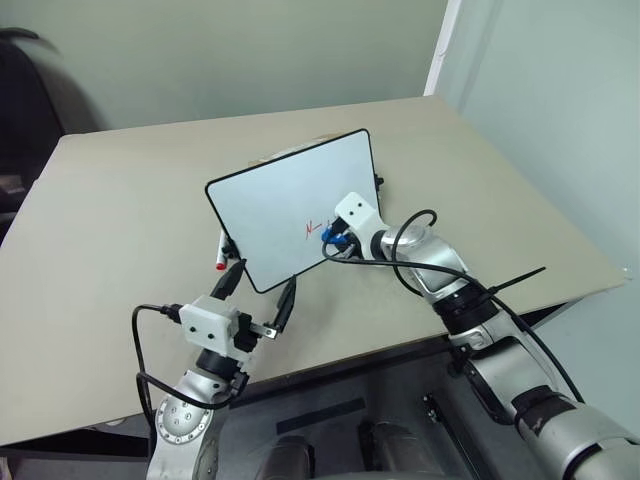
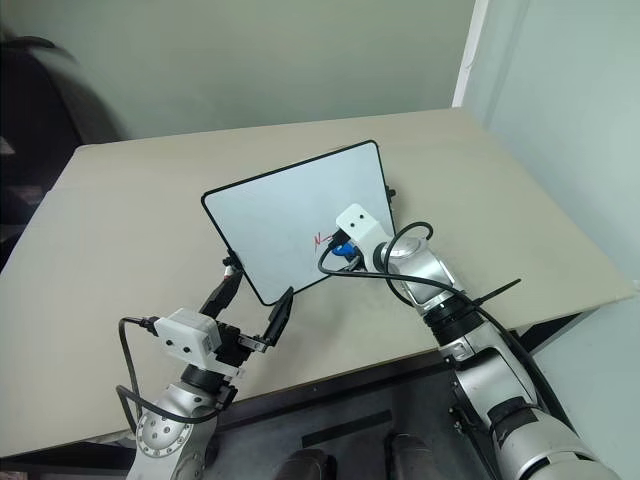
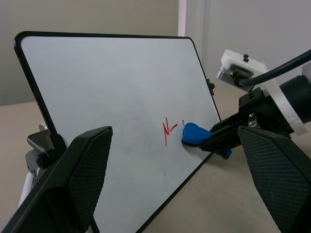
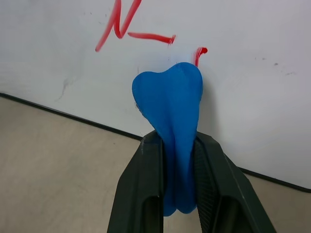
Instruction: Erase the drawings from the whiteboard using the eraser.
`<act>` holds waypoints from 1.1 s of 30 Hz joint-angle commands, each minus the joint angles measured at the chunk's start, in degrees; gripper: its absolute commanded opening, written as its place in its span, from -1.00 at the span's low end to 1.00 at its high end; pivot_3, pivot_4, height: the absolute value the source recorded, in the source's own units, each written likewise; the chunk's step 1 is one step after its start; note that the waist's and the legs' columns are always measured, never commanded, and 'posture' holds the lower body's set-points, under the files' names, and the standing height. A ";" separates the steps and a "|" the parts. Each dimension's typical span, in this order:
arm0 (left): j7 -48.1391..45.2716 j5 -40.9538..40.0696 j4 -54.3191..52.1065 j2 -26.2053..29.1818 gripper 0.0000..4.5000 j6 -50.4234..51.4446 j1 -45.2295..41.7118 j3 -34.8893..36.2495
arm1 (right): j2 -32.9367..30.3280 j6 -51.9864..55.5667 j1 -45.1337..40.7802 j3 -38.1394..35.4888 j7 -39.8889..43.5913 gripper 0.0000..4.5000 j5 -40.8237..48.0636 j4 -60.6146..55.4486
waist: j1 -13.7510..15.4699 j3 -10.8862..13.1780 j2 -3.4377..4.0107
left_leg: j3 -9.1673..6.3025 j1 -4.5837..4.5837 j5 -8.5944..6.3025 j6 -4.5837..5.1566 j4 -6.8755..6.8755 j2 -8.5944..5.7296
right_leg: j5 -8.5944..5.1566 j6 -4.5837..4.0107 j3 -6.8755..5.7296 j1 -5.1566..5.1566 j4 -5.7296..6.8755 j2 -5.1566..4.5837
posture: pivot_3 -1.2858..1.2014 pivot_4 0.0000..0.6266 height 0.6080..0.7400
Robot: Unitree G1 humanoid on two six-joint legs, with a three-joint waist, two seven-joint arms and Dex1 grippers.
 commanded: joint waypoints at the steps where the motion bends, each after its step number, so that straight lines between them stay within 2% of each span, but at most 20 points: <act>1: 0.08 -1.05 -2.88 0.08 1.00 -0.61 0.13 0.36 | 0.21 -0.55 -2.26 -0.69 0.55 -0.79 -0.50 -1.38 | 0.00 0.00 0.00 | 0.00 0.01 0.01 0.00 0.00 0.00 | 0.04 -0.03 0.00 0.00 0.00 0.00 | 0.03 -0.52 0.99; 10: 0.09 -1.05 -2.66 0.35 1.00 -0.26 -0.42 0.06 | 1.21 -0.14 -7.07 -3.94 0.15 -0.79 0.50 -5.01 | -0.15 -0.03 -0.03 | 0.02 0.03 0.13 0.13 -0.04 0.02 | 0.11 -0.04 -0.04 -0.11 0.01 0.01 | 0.03 -0.52 0.99; 14: 0.28 -0.88 -2.79 0.23 1.00 -0.15 -0.48 -0.20 | 1.47 0.01 -5.39 -2.71 0.13 -0.79 -0.51 -3.57 | -0.09 -0.07 -0.08 | 0.01 0.09 0.11 0.13 -0.03 0.03 | 0.14 -0.10 -0.05 -0.19 -0.01 0.00 | 0.03 -0.52 0.99; 17: 0.42 -0.85 -3.03 0.16 1.00 -0.17 -0.33 -0.29 | 1.58 0.04 -3.22 -1.55 0.24 -0.79 -1.01 -2.08 | -0.08 -0.18 -0.17 | 0.02 0.12 0.11 0.13 0.00 0.03 | 0.36 -0.47 -0.05 -0.13 -0.03 0.00 | 0.03 -0.52 0.99; 21: 0.52 -1.01 -3.20 0.15 1.00 -0.14 -0.29 -0.10 | 1.55 -0.02 -1.05 -0.52 -0.12 -0.79 -1.75 -0.02 | -0.16 -0.20 -0.18 | 0.03 0.20 0.08 0.07 -0.02 0.02 | 0.31 -0.37 -0.05 0.06 -0.03 0.00 | 0.03 -0.52 0.99; 23: 0.55 -1.07 -3.24 0.14 1.00 -0.18 -0.27 0.01 | 1.50 0.39 -0.18 -0.29 -0.17 -0.79 -2.06 0.54 | -0.18 -0.18 -0.17 | 0.04 0.22 0.07 0.06 -0.04 0.03 | 0.10 -0.02 -0.05 0.03 0.00 0.00 | 0.03 -0.52 0.99; 27: 0.55 -1.10 -3.13 0.13 1.00 -0.22 -0.40 0.07 | 1.13 1.37 0.76 0.43 0.25 -0.79 -2.71 0.73 | -0.18 -0.15 -0.17 | 0.03 0.17 0.02 -0.03 -0.08 0.03 | 0.10 -0.03 -0.05 -0.06 0.03 0.02 | 0.03 -0.52 0.99; 33: 0.26 -0.98 -2.42 0.28 1.00 -0.40 -0.97 0.02 | 1.57 0.00 -1.73 -1.95 0.15 -0.79 -2.22 -1.57 | -0.17 -0.12 -0.16 | 0.04 -0.01 0.03 -0.04 0.00 0.03 | 0.12 -0.06 -0.05 -0.20 0.03 0.02 | 0.03 -0.52 0.99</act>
